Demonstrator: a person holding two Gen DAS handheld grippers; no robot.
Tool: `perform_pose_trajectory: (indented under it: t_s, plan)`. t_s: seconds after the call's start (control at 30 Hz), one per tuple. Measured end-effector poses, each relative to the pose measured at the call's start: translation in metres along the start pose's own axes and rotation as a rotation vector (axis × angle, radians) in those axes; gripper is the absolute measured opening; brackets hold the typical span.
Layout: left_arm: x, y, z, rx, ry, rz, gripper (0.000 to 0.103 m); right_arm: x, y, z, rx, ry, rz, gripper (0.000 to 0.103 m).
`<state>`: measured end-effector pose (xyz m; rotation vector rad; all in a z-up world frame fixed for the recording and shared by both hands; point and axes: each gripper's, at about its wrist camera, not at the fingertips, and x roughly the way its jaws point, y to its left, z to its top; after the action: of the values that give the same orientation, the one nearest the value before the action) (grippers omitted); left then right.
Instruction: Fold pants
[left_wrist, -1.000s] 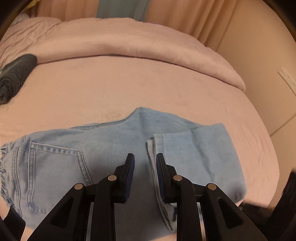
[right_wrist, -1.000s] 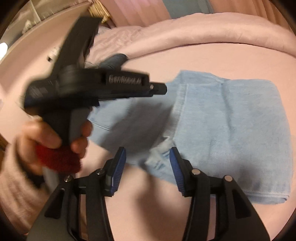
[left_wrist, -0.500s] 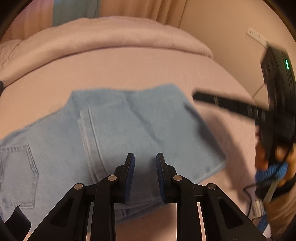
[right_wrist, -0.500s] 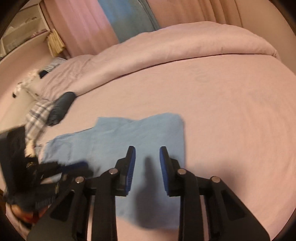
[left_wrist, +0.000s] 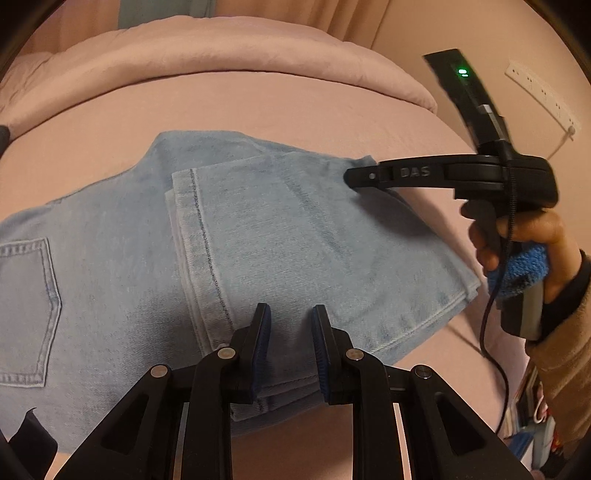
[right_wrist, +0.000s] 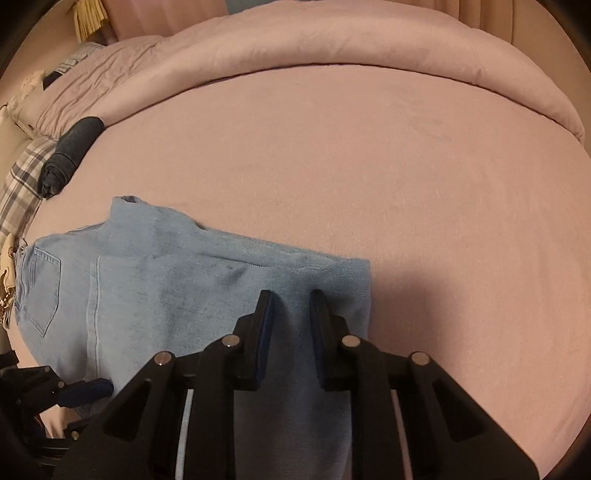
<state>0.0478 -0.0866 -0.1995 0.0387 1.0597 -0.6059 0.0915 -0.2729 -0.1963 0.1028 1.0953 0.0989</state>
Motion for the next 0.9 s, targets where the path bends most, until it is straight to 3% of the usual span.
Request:
perform_pose_trajectory:
  t_s: [0.13, 0.23, 0.37, 0.6, 0.73, 0.8, 0.9]
  plan:
    - [-0.005, 0.014, -0.004, -0.016, 0.000, -0.018, 0.021, -0.020, 0.008, -0.010, 0.027, -0.044, 0.014, 0.024]
    - [-0.007, 0.017, -0.003, -0.027, 0.005, -0.026, 0.021, -0.049, 0.019, -0.033, 0.003, -0.108, 0.060, 0.024]
    - [-0.013, 0.023, 0.011, -0.029, 0.003, -0.018, 0.021, -0.071, 0.030, -0.075, -0.039, -0.110, 0.092, 0.024]
    - [-0.020, 0.027, 0.048, 0.013, -0.072, 0.052, 0.021, -0.062, 0.042, -0.120, -0.083, -0.067, 0.083, 0.025]
    - [0.006, 0.036, 0.069, 0.013, -0.029, 0.118, 0.021, -0.053, 0.038, -0.123, -0.040, -0.078, 0.084, 0.025]
    - [0.026, 0.046, 0.073, -0.017, 0.026, 0.114, 0.021, -0.053, 0.045, -0.126, -0.077, -0.092, 0.056, 0.025]
    - [0.027, 0.046, 0.072, -0.007, 0.018, 0.120, 0.021, -0.052, 0.046, -0.126, -0.078, -0.099, 0.050, 0.026]
